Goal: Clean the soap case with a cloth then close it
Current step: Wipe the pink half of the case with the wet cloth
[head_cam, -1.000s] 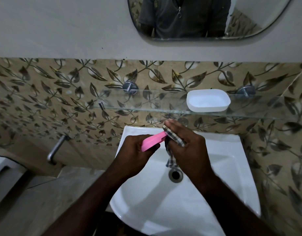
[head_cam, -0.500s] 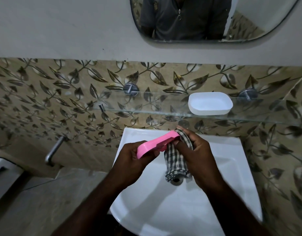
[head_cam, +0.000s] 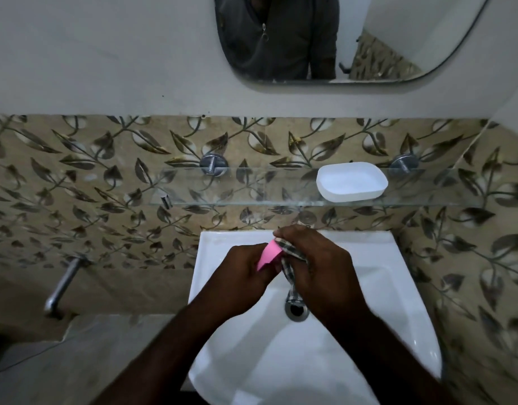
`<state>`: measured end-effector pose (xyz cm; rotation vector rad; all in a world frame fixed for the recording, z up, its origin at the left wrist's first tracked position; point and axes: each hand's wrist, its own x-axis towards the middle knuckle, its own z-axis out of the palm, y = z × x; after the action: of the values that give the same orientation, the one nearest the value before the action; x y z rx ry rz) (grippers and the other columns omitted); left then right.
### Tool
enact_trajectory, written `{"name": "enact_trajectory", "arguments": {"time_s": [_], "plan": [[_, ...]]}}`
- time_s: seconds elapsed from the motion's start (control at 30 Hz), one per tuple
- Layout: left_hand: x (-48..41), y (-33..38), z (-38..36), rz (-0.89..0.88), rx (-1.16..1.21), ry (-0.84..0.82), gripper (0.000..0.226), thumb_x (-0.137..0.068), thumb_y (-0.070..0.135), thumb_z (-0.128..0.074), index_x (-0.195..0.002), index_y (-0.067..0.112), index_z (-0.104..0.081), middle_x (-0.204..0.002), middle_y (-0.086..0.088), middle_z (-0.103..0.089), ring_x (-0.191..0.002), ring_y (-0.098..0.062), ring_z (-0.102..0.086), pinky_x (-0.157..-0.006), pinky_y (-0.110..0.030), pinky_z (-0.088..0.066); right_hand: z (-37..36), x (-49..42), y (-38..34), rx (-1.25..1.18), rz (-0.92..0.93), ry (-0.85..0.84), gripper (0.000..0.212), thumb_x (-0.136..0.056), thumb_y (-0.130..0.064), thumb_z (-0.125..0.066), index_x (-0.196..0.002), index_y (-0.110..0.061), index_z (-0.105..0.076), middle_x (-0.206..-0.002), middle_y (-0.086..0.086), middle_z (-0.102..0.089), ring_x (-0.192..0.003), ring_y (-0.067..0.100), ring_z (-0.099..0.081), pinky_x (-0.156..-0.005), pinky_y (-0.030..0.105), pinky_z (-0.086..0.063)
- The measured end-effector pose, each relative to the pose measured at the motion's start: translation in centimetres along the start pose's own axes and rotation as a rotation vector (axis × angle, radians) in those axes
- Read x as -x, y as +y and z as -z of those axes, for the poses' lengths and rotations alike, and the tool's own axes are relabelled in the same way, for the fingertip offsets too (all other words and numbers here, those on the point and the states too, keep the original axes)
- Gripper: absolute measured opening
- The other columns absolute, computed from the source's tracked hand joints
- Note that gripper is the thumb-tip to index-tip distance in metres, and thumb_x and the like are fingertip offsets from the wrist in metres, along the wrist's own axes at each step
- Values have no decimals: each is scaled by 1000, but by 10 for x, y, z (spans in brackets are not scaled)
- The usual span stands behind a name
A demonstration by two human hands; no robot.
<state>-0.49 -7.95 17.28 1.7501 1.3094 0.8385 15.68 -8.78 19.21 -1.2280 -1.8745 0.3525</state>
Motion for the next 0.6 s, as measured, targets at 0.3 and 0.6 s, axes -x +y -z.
{"name": "enact_trajectory", "arguments": {"time_s": [0.3,0.6], "plan": [[3,-8,17,-124,-79,46,26,-92,17,-59,-67,21,-50,-54,10,-42,-52,-9,-33,-51,-22,-23,-15,2,-6,-79,-166,85,38,-83,-19,-57,-119,-27,-68,-117,-19,-65,-111,-4,-58,-98,30,-48],[1,-13,26,-164,-54,59,19,-87,23,-58,-72,12,-60,-59,4,-56,-55,-8,-44,-55,-34,-37,-25,3,-28,-4,-13,-4,40,-84,-16,-54,-121,-24,-67,-127,-7,-65,-114,13,-62,-96,33,-50]]}}
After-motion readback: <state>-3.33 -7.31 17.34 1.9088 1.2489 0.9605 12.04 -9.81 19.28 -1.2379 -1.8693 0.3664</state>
